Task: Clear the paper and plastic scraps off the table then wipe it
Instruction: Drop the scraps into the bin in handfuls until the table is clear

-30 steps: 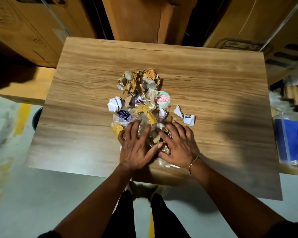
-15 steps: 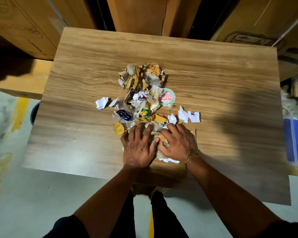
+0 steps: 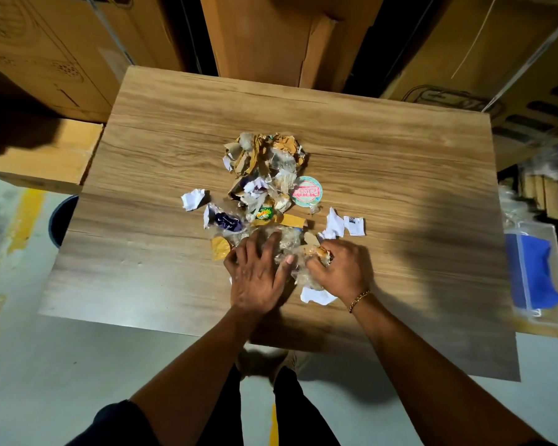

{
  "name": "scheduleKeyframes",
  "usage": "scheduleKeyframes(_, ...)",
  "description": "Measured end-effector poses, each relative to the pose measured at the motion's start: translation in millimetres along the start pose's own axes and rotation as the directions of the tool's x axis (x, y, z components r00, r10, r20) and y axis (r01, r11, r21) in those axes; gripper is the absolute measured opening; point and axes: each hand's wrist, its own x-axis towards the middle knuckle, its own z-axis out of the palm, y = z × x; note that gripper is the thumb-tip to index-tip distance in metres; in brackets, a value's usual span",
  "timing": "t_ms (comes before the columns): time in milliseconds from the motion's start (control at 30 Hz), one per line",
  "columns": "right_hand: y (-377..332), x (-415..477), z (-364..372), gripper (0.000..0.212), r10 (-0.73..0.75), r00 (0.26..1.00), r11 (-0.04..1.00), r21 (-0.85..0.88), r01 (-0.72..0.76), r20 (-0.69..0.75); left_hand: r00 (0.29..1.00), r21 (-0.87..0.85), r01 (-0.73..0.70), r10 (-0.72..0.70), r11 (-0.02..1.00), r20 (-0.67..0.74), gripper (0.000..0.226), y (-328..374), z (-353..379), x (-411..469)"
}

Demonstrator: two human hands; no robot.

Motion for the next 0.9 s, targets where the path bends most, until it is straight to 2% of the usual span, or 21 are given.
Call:
scheduleKeyframes(33,-2,0,-4,0.012,0.021,0.999,0.999,0.046,-0.019,-0.046,1.000,-0.016,0.000,-0.001,1.000,-0.025,0.092,1,-3,0)
scheduleKeyframes(100,-6,3,-9,0.018,0.086,0.992,0.991,0.113,-0.075,-0.092,0.996,-0.031,-0.006,0.004,1.000,-0.086,0.091,5,-9,0)
scheduleKeyframes(200,-8,7,-14,0.031,0.182,0.980,0.957,0.245,-0.158,-0.075,0.990,-0.096,-0.013,-0.001,0.995,-0.142,0.079,17,-15,0)
scheduleKeyframes(333,-12,16,-14,0.036,0.217,0.975,0.907,0.381,-0.181,-0.054,0.962,-0.289,-0.069,-0.013,0.955,-0.273,0.067,45,-25,0)
scheduleKeyframes(433,-25,20,-16,0.031,0.281,0.959,0.816,0.537,-0.214,-0.044,0.948,-0.479,-0.125,-0.038,0.869,-0.315,0.071,70,-37,3)
scheduleKeyframes(533,-48,25,-25,0.016,0.349,0.937,0.664,0.700,-0.263,0.021,0.975,-0.743,-0.067,-0.115,0.666,-0.191,0.067,92,-52,8)
scheduleKeyframes(667,-74,33,-24,0.013,0.420,0.905,0.506,0.810,-0.296,0.068,0.973,-0.954,0.087,-0.232,0.286,0.019,0.059,119,-70,15)
scheduleKeyframes(733,-80,31,-20,0.014,0.449,0.889,0.490,0.808,-0.328,0.089,0.958,-0.979,0.135,-0.272,0.150,0.090,0.054,127,-78,17)
scheduleKeyframes(833,-85,27,-18,0.048,0.486,0.868,0.537,0.747,-0.391,0.104,0.931,-0.977,0.211,-0.301,-0.011,0.205,0.052,126,-83,18)
scheduleKeyframes(900,-89,25,-18,0.061,0.472,0.880,0.596,0.714,-0.367,0.059,0.910,-0.963,0.258,-0.316,-0.079,0.269,0.047,123,-82,18)
